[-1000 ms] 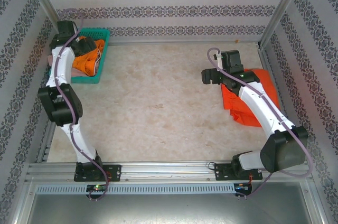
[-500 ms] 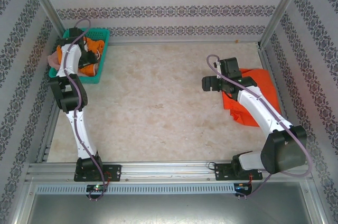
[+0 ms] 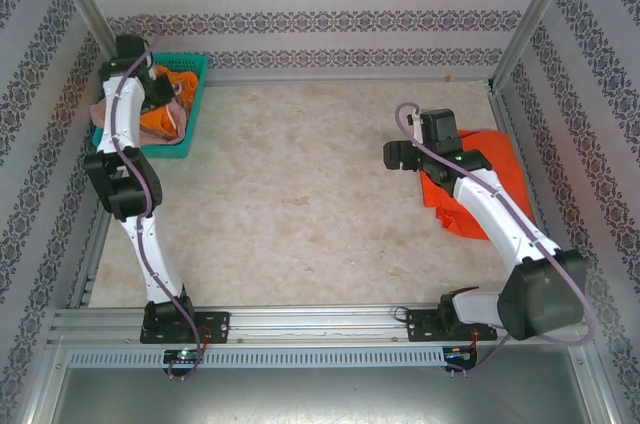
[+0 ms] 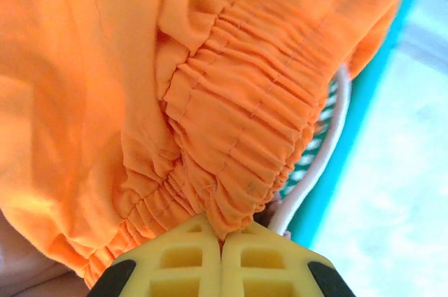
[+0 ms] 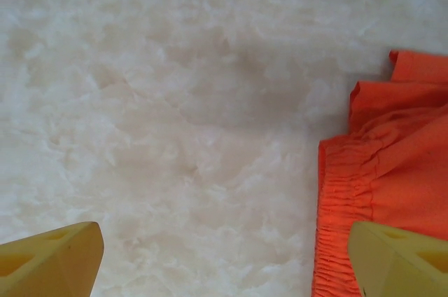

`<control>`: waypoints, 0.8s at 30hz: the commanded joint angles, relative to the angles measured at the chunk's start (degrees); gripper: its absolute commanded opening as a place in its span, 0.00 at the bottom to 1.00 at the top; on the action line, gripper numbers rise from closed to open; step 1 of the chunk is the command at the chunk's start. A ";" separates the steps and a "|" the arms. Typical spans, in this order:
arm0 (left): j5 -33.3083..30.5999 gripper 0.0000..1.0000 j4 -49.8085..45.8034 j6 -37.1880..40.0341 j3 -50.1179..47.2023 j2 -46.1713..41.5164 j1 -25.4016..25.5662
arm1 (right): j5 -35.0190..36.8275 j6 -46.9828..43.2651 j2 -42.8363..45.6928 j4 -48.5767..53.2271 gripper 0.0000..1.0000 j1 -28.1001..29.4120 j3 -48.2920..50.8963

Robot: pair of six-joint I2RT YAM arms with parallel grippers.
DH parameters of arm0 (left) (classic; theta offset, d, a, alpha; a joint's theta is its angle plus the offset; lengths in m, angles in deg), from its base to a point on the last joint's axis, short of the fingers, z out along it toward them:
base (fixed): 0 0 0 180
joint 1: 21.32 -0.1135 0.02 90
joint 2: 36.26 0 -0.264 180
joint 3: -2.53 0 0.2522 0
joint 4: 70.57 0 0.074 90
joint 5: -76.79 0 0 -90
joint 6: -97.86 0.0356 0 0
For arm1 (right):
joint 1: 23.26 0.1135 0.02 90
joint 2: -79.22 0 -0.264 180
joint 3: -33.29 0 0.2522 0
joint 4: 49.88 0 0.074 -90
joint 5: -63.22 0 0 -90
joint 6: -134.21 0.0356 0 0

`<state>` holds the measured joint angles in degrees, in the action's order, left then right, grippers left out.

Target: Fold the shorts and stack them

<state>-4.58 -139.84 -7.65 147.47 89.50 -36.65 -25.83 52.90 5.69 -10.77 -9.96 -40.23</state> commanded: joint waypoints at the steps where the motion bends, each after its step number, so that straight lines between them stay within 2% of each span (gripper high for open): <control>1: 5.13 0.00 4.01 -4.32 7.09 -7.51 0.65 | -0.63 0.27 4.18 -3.85 0.89 0.65 3.04; 4: 8.40 0.00 5.38 -6.91 9.96 -10.63 0.91 | -1.12 0.54 6.97 -5.40 0.89 0.67 5.29; 9: 15.23 0.00 13.74 -13.41 10.08 -17.55 2.33 | -2.00 1.44 11.26 -7.70 0.89 0.49 8.00; 17: 20.61 0.00 25.34 -20.01 10.18 -25.87 8.94 | -3.57 3.18 15.06 -8.06 0.89 0.41 9.13; 20: 19.23 0.00 26.04 -17.46 10.32 -26.83 11.88 | -4.34 4.20 15.24 -9.09 0.89 0.37 9.58; 24: 13.69 0.00 19.65 -12.74 10.32 -25.12 12.26 | -7.14 6.19 14.58 -10.06 0.88 0.41 9.58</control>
<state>12.33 -122.05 -23.98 156.13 64.04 -24.21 -30.03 56.57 20.42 -18.66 -9.98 -31.36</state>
